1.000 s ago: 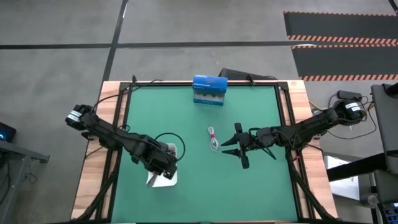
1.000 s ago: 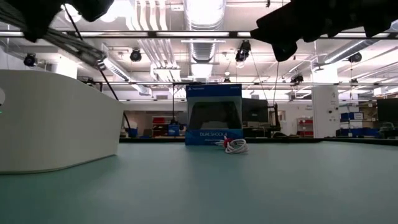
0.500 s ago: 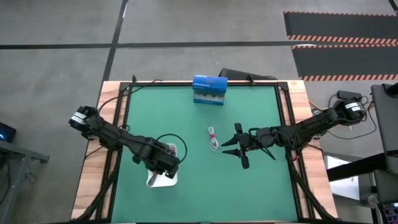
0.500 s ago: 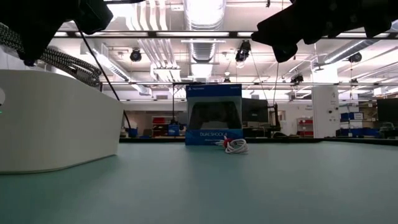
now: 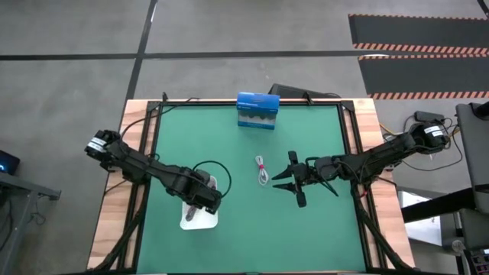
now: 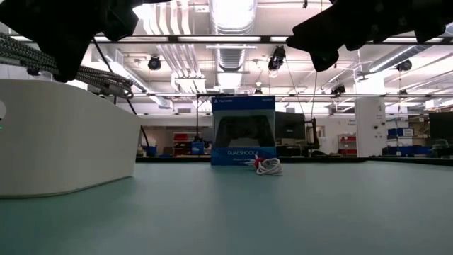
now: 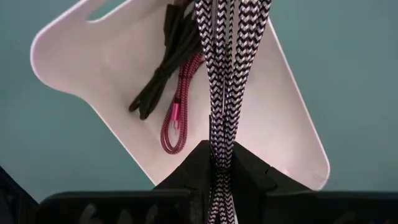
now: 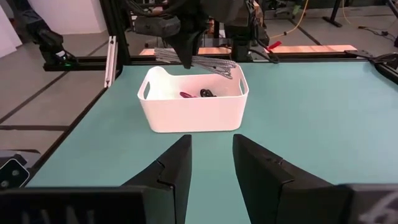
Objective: Pick and place USB-C Cables
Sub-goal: Put the white black charger cable into the white bin
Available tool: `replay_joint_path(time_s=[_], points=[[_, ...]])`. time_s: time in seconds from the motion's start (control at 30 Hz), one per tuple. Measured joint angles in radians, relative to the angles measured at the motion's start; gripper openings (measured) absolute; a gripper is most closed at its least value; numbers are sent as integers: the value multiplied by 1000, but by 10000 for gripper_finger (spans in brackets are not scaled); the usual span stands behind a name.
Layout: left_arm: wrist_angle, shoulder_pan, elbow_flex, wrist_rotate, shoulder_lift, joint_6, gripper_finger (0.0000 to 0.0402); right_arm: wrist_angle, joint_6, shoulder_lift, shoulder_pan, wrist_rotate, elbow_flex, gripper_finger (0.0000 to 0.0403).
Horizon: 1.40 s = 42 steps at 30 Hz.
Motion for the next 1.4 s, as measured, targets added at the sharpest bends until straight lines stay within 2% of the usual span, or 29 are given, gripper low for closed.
replay_joint_path(time_s=[0.53, 1.13, 1.4], points=[[58, 0, -103, -12, 0, 5, 24, -12, 0, 0, 0, 0, 0, 107], [264, 0, -223, -12, -1, -4, 24, -17, 1, 0, 0, 0, 0, 107], [302, 0, -248, -12, -1, -13, 24, -24, 1, 0, 0, 0, 0, 107]])
